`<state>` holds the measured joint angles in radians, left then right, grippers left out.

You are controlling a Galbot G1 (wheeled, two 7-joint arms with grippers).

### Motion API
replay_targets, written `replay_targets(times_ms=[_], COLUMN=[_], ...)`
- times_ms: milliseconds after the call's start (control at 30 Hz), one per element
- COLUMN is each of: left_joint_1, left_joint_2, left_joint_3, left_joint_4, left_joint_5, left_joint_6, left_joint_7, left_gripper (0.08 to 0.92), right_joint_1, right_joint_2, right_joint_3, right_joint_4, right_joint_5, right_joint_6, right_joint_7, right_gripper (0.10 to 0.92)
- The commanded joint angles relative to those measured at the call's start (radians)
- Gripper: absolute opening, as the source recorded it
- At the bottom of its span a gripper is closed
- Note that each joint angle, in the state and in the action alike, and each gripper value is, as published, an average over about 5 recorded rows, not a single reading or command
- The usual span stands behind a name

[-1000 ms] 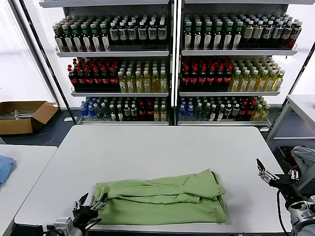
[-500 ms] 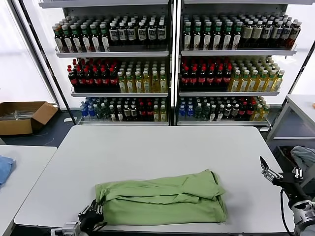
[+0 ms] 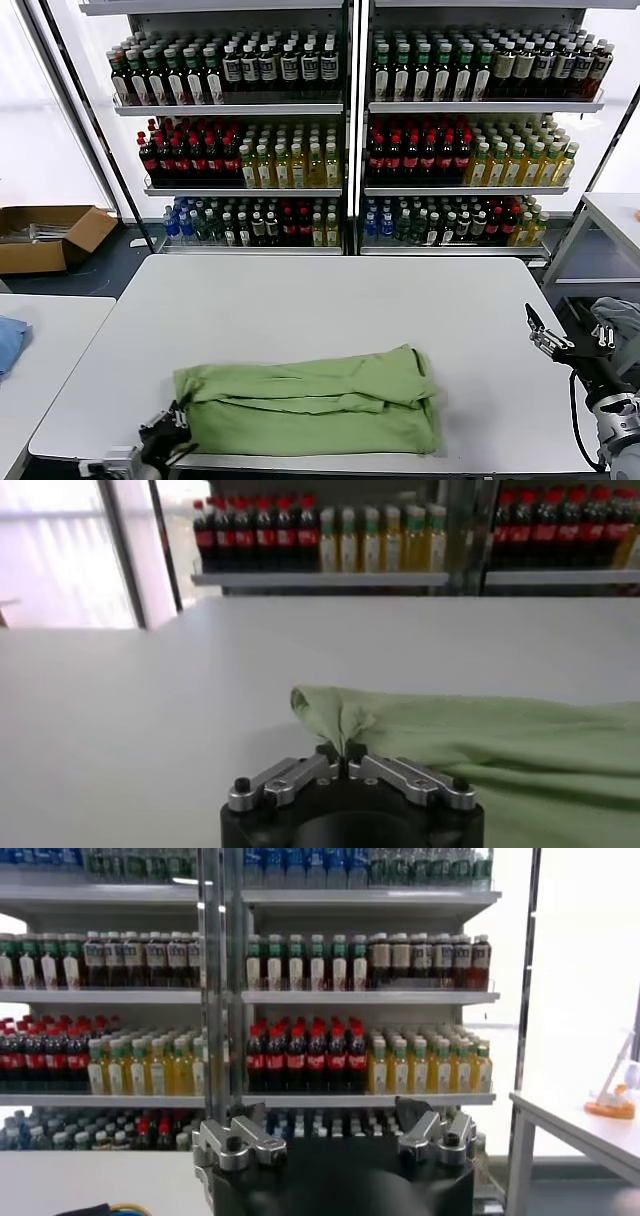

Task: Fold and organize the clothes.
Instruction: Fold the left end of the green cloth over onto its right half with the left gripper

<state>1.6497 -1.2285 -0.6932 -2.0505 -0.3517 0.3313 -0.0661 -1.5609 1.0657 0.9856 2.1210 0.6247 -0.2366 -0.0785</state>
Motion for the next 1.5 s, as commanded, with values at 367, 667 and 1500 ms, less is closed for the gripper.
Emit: replay_targets(times_ms=[367, 667, 1500], left_joint_1=[-0.185, -0.18, -0.145], left_joint_2=[0.545, 0.444, 0.092], left_joint_3=[-0.37, -0.227, 0.285], left_joint_4=[0.338, -0.026, -0.14], left_joint_5=[-0.113, -0.134, -0.092], left_joint_6=[-0.017, 0.087, 0.125], left_joint_7=[0.188, 0.102, 0.02], left_gripper=[0.097, 0.097, 0.097], right_joint_1=[-0.003, -0.024, -0.044], right_joint_2=[-0.011, 0.005, 0.09], right_joint_3=[0.0, 0.004, -0.034], right_joint_4=[0.029, 0.067, 0.121], right_joint_5=[0.02, 0.02, -0.037], right_joint_6=[0.003, 0.002, 0.003], right_joint_7=[-0.001, 0.002, 0.006], right_gripper=[0.823, 0.823, 0.823])
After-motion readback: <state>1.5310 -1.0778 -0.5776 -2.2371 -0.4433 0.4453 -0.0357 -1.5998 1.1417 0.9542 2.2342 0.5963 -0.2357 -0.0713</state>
